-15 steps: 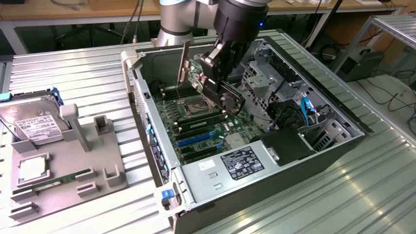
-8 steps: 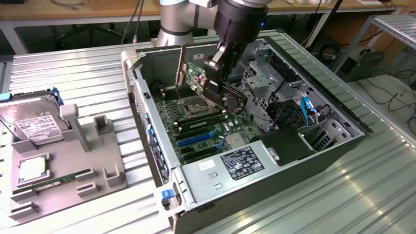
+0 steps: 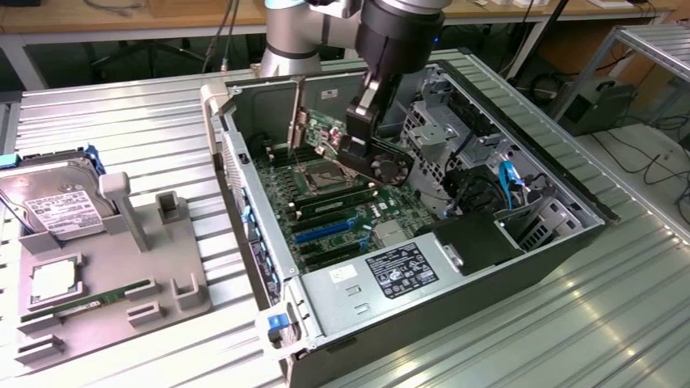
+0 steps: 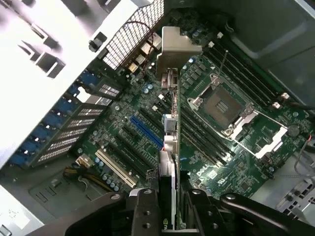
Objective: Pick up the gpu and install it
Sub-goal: 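Insert the gpu into the slot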
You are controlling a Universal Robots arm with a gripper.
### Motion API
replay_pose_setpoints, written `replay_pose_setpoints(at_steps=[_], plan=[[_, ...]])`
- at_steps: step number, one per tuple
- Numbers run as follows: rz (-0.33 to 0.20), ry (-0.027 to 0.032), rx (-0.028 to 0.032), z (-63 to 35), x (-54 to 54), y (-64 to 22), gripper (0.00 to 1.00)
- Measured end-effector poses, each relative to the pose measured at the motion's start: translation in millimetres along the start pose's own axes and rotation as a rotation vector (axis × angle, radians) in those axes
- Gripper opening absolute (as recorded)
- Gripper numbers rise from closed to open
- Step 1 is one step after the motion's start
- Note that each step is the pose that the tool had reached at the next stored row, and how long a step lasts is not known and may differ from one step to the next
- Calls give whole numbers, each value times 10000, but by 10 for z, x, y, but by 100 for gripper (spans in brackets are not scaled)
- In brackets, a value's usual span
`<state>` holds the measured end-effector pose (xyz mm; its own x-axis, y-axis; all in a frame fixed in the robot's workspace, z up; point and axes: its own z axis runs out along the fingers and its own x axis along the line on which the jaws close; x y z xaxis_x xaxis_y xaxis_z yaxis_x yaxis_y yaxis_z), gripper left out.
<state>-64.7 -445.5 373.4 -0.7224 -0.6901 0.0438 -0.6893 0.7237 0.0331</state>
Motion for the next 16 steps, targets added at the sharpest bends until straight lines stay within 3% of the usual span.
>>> replay_pose_setpoints(at_steps=[12,14,16], plan=[[-2140,36,113,33,-1,-1,27],[-2477,2,92,37,0,-1,27],[-2747,-71,36,39,-1,-1,27]])
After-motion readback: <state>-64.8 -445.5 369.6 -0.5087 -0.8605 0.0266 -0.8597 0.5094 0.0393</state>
